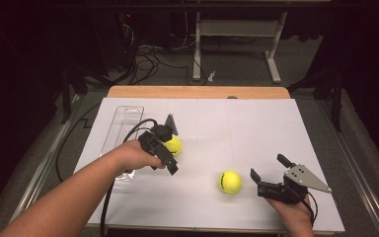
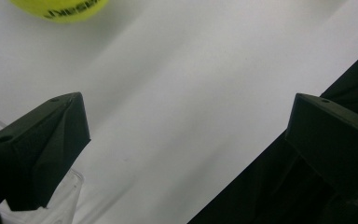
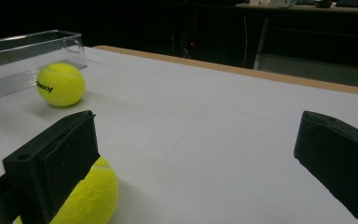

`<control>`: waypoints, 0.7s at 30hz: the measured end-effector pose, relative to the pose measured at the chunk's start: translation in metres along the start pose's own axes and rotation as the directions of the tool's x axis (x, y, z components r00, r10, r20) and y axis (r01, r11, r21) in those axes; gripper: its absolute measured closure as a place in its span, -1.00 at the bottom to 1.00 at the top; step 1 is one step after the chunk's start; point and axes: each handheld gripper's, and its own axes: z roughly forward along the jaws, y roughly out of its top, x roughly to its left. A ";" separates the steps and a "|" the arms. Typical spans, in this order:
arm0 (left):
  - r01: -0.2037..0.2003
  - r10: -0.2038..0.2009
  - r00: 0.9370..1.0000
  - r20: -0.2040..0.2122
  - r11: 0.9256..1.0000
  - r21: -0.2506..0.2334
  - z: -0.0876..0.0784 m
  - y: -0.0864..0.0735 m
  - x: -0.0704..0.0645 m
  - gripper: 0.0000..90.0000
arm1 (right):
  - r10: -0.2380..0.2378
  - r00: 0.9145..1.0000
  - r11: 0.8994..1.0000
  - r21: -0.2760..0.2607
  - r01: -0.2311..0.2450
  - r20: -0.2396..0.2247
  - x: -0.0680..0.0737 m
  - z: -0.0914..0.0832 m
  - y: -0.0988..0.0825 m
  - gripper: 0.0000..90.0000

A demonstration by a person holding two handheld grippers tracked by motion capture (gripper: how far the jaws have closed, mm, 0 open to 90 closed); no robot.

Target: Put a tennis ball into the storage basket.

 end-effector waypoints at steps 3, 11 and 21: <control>0.012 -0.012 1.000 -0.002 1.000 -0.011 -0.001 0.007 0.001 -0.99 | 0.006 1.000 1.000 0.000 -0.006 0.002 -0.001 0.000 0.000 -0.99; 0.011 -0.012 1.000 -0.018 1.000 -0.023 -0.006 0.022 0.002 -0.99 | 0.010 1.000 1.000 -0.002 -0.010 0.002 -0.001 -0.001 0.000 -0.99; 0.024 -0.026 0.998 -0.049 0.999 -0.039 -0.011 0.043 0.000 -0.99 | 0.011 1.000 1.000 0.000 -0.011 0.001 -0.002 -0.001 -0.001 -0.99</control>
